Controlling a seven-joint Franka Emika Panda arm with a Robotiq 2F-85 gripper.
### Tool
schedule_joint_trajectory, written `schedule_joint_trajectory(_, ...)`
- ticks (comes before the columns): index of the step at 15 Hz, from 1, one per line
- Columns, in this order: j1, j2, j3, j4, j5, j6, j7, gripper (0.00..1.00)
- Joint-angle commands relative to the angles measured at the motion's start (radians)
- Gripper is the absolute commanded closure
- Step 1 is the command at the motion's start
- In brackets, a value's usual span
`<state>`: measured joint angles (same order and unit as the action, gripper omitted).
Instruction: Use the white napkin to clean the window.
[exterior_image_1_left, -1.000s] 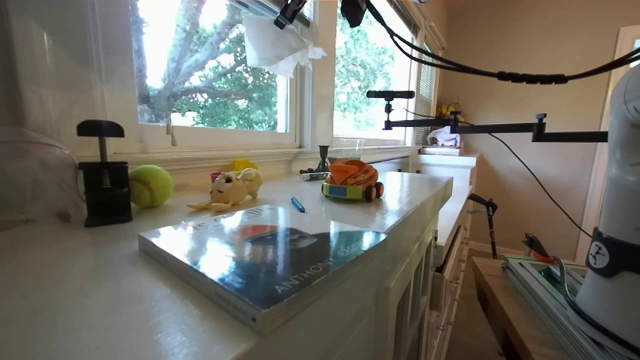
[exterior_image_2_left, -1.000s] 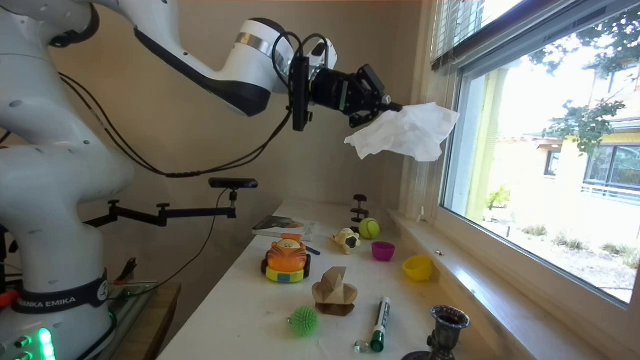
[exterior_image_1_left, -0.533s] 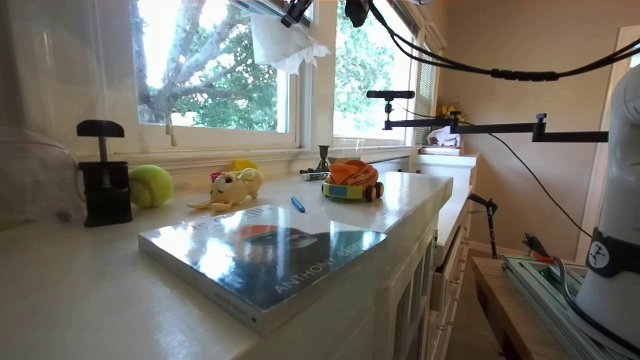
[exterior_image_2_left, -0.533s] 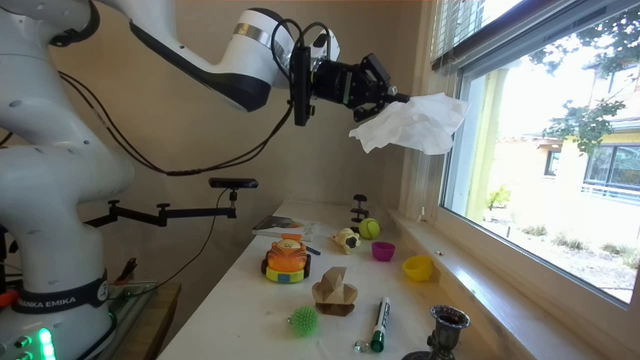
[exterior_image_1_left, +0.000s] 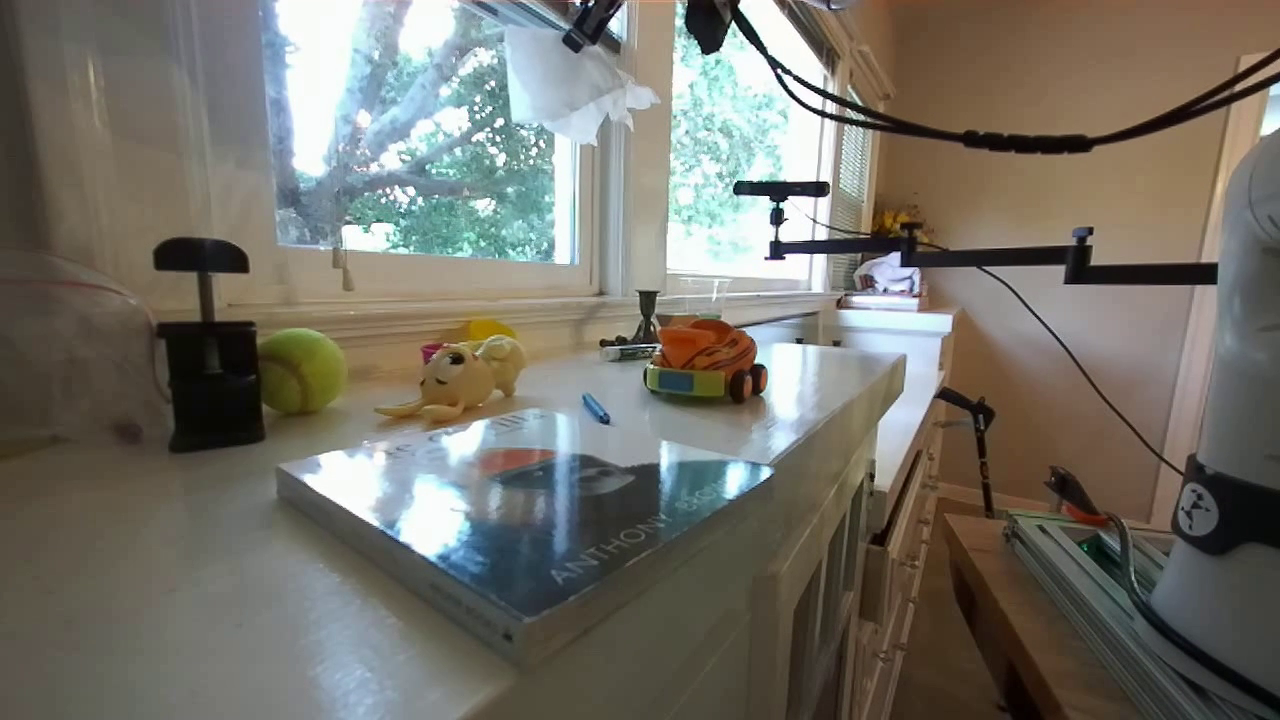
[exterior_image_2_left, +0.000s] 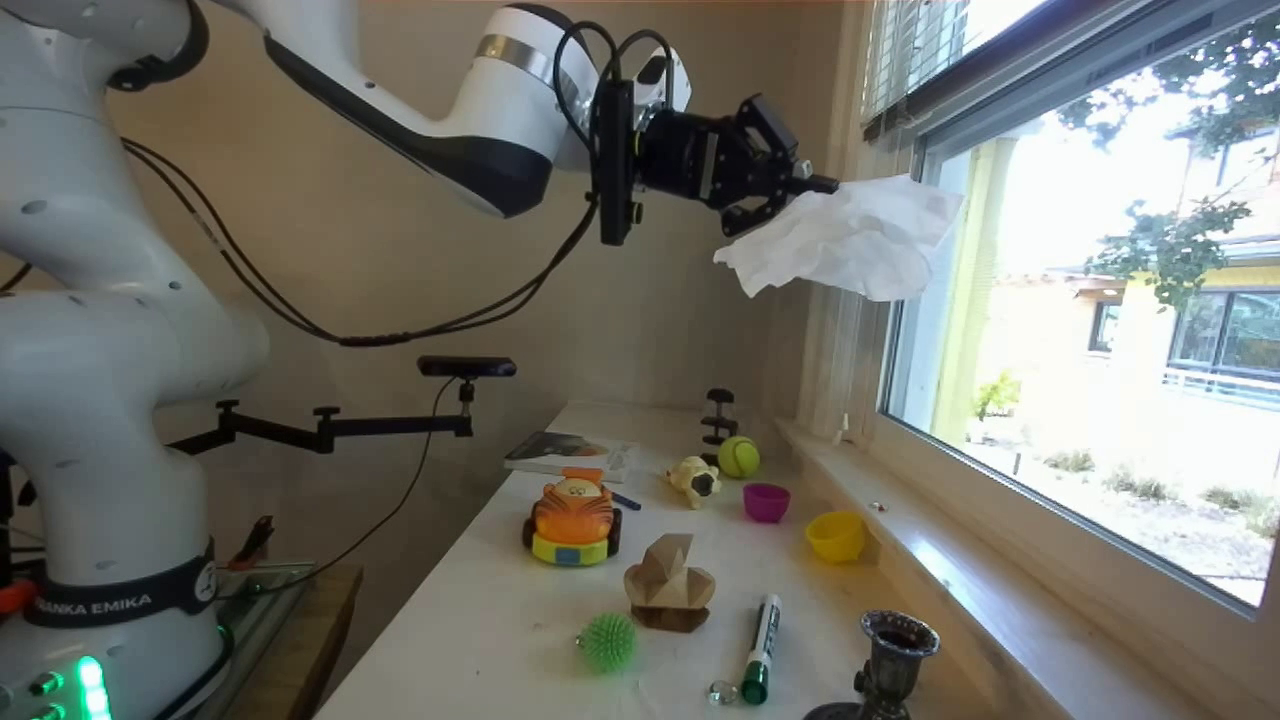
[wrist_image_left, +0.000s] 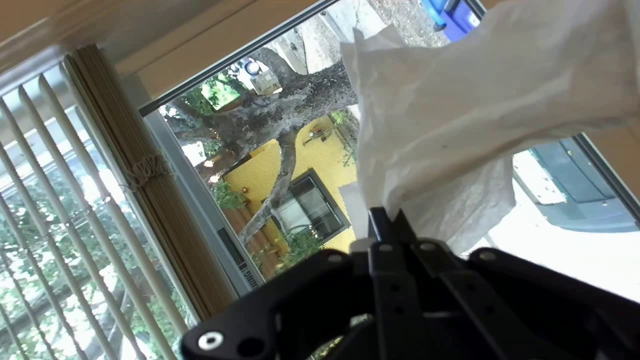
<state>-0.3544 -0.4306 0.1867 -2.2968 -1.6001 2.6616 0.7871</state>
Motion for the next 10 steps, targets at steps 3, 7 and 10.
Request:
schedule_joint_trajectory(3,-0.009,0.064,-0.007,0.071,-0.064,0.026,0.026,1.0)
schedule_joint_trajectory(7,-0.007,0.101,-0.007,0.105,-0.081,0.025,0.024,1.0)
schedule_joint_trajectory(10,-0.006,0.122,-0.007,0.126,-0.083,0.026,0.023,1.0)
